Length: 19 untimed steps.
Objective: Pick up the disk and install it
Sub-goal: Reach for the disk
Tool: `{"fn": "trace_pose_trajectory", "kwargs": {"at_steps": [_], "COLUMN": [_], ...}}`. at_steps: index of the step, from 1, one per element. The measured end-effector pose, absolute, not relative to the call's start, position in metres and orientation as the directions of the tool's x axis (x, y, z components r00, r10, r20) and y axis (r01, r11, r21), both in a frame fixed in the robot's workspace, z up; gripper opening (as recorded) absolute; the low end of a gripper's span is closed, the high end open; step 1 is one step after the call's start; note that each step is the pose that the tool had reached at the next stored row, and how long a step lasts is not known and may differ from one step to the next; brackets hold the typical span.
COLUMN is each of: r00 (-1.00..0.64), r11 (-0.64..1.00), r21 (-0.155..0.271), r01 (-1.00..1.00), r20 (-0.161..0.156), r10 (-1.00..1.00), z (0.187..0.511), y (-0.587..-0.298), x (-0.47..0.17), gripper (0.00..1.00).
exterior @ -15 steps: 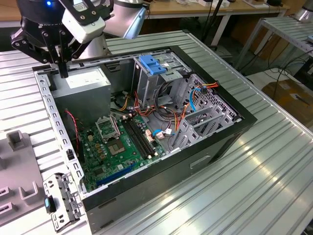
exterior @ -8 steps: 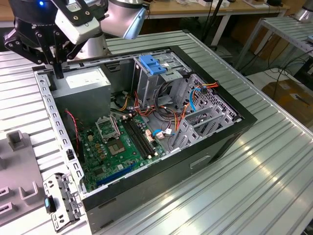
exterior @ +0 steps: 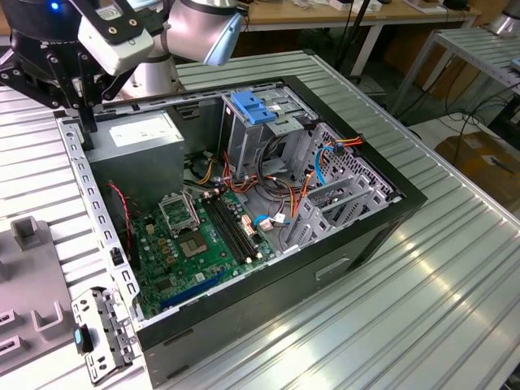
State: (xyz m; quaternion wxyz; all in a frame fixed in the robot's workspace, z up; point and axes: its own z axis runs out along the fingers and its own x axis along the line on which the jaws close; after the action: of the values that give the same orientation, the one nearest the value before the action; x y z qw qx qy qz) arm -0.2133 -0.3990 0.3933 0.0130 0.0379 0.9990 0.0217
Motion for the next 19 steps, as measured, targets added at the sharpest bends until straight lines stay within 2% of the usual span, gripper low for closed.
{"fn": "trace_pose_trajectory", "kwargs": {"at_steps": [19], "r00": [-0.997], "r11": [0.996], "r21": [0.044], "r01": [0.075], "r20": [-0.024], "r10": [0.076], "z": [0.393], "y": [-0.399], "x": [-0.236], "gripper": [0.11]}}
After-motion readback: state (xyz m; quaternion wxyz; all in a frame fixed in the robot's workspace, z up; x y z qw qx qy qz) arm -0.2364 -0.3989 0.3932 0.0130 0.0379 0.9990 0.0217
